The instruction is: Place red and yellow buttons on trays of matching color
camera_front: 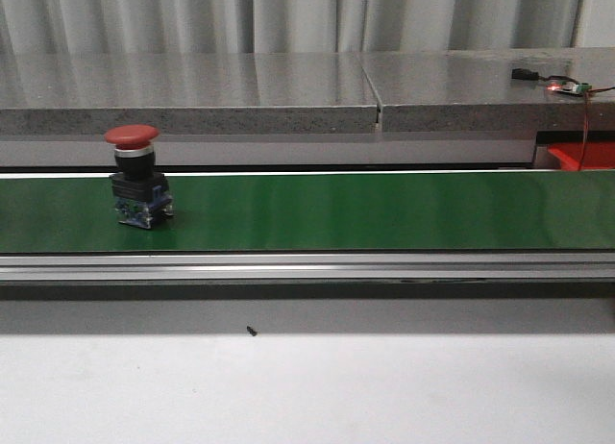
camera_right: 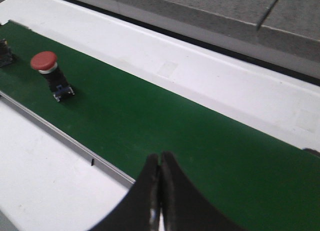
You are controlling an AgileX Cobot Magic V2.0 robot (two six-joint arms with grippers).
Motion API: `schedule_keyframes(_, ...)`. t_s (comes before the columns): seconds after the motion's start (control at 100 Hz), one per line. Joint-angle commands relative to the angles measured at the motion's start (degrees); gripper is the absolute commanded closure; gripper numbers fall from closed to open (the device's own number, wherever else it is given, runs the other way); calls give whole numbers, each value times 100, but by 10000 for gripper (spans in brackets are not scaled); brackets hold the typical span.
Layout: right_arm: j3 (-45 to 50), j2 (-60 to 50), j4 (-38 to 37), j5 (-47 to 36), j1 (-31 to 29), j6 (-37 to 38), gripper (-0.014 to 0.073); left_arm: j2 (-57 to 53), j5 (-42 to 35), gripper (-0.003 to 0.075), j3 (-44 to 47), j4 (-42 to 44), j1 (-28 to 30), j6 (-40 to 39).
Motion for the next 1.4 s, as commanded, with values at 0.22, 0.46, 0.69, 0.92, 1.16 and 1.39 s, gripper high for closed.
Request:
schedule_keyframes(0.22,-1575,1568,-28,113,1051,-20,197,32,-408,739,-144,-131,-34,11)
schedule_keyframes(0.46,-2472,2751,-41,883,1514,-137,71,32,-408,739,-144,-131,-34,11)
schedule_keyframes(0.69,-3061,3637,-41,896,1766,-374,74,32,-408,739,-144,-131,-34,11)
schedule_keyframes(0.92,-3230,4188,-35,367,1881,-827,73,32,-408,739,-144,-131,-34,11)
schedule_keyframes(1.16,-3241,4557,164,-81,1932,-856,73,32,-408,739,-144,-131,-34,11)
schedule_keyframes(1.39,-3271,4776,243,-611,2146,-862,73,32,-408,739,-144,-131,-34,11)
